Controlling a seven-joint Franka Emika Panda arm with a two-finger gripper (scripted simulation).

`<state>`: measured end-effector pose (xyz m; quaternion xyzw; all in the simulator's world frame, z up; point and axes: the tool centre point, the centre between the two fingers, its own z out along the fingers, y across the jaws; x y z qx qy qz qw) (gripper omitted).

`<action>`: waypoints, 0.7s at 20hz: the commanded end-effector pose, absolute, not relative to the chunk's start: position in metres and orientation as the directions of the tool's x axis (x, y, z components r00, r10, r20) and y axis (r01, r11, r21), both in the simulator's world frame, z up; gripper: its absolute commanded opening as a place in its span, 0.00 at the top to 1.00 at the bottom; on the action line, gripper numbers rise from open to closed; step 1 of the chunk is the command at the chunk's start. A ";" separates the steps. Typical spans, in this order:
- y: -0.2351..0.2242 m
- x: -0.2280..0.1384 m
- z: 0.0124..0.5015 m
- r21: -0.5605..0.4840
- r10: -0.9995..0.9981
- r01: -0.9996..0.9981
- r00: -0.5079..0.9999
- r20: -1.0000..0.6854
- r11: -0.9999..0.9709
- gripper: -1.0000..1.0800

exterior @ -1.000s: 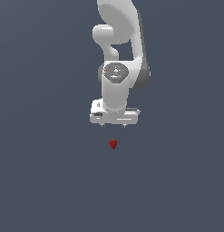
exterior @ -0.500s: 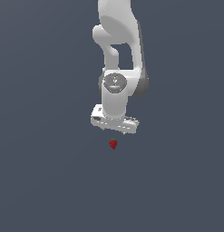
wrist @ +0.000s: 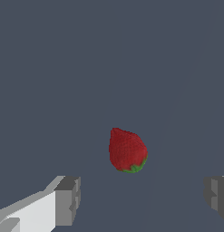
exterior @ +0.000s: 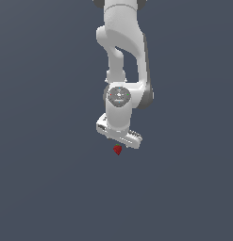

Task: Pick up the object and move it to a goal position.

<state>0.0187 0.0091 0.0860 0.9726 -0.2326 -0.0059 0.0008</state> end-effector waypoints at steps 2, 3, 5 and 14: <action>0.009 0.022 0.079 0.002 -0.500 -0.500 0.866 -0.005 -0.866 0.04; 0.009 0.022 0.078 0.002 -0.509 -0.509 0.861 -0.004 -0.861 0.04; 0.009 0.023 0.075 0.001 -0.524 -0.524 0.852 -0.002 -0.852 0.04; 0.009 0.024 0.070 0.001 -0.536 -0.536 0.844 -0.001 -0.844 0.04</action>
